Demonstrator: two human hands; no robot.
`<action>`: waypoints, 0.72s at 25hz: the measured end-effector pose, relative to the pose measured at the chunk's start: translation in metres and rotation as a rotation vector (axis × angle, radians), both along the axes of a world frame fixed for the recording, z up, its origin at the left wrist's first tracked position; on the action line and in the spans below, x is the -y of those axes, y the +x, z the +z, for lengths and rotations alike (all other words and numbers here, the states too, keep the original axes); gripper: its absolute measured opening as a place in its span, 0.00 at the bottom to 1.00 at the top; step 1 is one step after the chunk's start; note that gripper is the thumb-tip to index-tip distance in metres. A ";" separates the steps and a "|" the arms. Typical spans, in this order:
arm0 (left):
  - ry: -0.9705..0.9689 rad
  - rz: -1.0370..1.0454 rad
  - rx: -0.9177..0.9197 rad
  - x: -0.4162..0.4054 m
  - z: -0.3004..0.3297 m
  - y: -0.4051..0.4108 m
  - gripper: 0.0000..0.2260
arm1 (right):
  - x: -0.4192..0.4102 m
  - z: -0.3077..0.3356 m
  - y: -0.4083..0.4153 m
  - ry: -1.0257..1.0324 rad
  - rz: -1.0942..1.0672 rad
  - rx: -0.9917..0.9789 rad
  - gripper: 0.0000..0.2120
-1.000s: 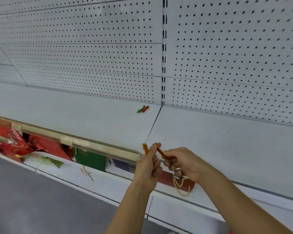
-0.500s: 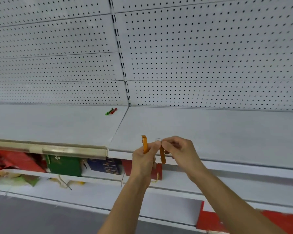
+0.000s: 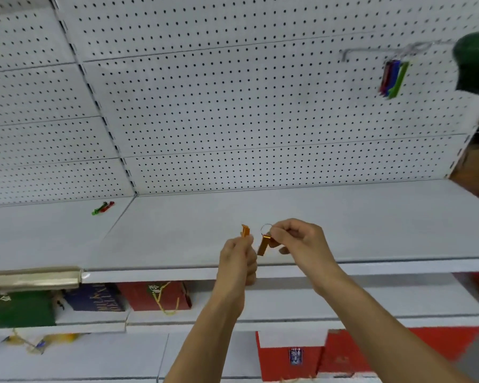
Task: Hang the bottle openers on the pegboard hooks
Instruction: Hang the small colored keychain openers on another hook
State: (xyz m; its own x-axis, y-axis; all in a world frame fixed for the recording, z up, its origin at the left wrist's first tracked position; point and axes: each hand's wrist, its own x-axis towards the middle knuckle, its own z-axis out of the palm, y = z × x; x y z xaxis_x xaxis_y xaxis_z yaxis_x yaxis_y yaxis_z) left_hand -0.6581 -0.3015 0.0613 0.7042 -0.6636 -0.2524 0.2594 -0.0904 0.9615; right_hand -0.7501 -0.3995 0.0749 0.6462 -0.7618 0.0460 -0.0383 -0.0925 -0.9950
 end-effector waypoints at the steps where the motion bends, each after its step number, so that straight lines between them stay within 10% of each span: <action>1: 0.010 -0.005 -0.010 0.011 0.002 -0.010 0.13 | 0.012 0.004 -0.012 0.007 -0.013 0.015 0.03; 18: -0.171 -0.059 0.273 0.134 0.042 -0.127 0.07 | 0.169 0.139 -0.134 -0.121 -0.226 0.336 0.04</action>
